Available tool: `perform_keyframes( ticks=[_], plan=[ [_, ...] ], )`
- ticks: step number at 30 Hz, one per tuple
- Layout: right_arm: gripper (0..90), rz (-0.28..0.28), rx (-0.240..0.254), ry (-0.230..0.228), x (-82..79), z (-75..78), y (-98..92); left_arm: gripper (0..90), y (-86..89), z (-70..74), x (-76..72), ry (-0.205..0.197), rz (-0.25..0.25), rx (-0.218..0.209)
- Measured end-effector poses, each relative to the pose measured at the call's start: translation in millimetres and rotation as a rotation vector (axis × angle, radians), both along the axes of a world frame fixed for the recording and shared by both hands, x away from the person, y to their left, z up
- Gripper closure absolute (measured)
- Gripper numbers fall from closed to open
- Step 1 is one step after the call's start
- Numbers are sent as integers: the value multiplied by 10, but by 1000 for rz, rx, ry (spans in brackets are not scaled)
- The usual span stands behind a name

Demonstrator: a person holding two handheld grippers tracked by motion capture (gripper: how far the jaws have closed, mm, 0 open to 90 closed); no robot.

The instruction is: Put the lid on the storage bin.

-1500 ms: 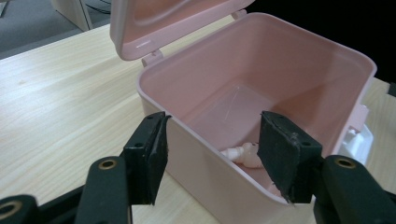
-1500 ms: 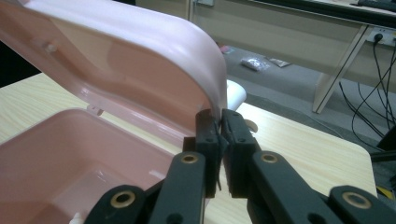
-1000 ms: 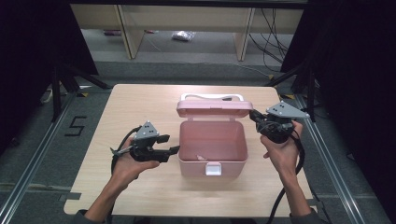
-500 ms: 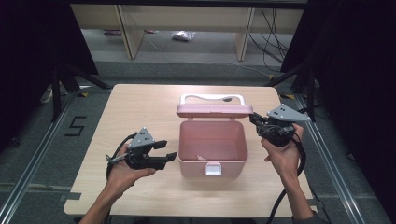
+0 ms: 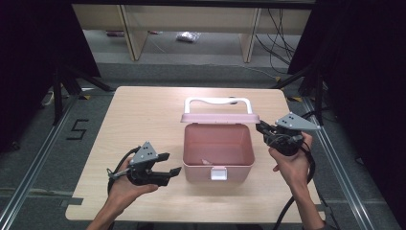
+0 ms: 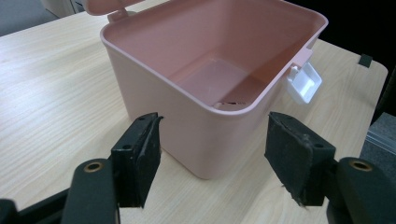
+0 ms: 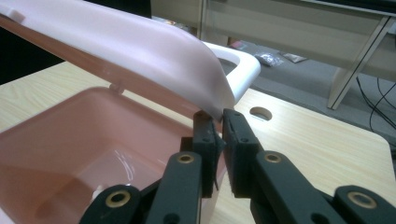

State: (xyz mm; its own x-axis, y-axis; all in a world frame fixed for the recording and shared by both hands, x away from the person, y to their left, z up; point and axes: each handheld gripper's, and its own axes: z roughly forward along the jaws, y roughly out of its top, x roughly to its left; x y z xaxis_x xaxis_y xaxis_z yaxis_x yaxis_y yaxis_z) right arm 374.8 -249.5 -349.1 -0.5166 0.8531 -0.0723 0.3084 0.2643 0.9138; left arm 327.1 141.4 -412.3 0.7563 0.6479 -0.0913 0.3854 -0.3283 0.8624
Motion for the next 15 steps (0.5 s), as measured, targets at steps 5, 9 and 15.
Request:
perform_keyframes(
  ticks=[5,9,15],
  plan=[
    [840,15,-1,-6,-19,-26,-21,335,28,-52,-49,8,4,22],
    [836,11,17,30,-65,-44,-9,322,54,-96,-92,6,10,16],
    [831,17,2,2,-85,-80,-27,308,82,-176,-150,3,16,31]
  ],
)
